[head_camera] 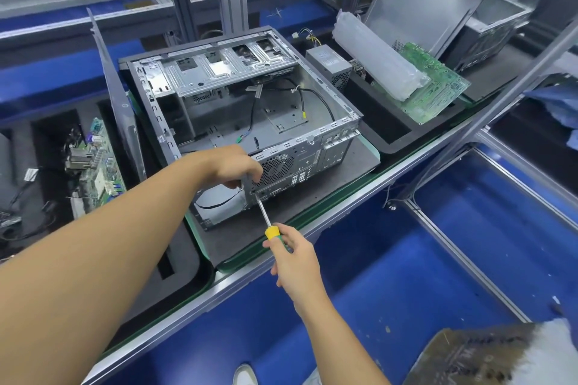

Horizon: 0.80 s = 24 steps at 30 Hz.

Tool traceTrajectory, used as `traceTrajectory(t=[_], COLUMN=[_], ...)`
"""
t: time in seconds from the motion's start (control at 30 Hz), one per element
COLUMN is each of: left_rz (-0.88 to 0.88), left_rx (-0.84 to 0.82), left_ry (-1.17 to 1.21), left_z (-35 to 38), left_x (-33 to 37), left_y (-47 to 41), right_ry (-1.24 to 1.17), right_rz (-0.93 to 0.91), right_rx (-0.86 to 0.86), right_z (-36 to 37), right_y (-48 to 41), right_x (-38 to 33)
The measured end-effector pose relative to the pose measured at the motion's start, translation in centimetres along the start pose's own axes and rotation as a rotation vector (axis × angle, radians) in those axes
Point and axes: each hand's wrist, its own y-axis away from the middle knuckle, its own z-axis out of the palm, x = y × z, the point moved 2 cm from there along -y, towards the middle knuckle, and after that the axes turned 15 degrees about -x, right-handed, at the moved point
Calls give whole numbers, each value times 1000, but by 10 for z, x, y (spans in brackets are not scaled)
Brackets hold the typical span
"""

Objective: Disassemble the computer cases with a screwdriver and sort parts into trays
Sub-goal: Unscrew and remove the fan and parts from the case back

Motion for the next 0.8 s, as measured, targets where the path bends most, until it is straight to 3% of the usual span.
traceTrajectory(t=[0.3, 0.6, 0.8], left_rz=[26, 38, 23], left_rx=[-9, -20, 8], left_ry=[33, 33, 34], left_z=[2, 1, 1], left_x=[0, -2, -5], left_y=[-2, -3, -6], right_ry=[-127, -445, -102], right_rz=[41, 86, 33], right_rx=[-35, -155, -3], right_z=[9, 11, 13], right_y=[1, -2, -1], right_x=[0, 7, 9])
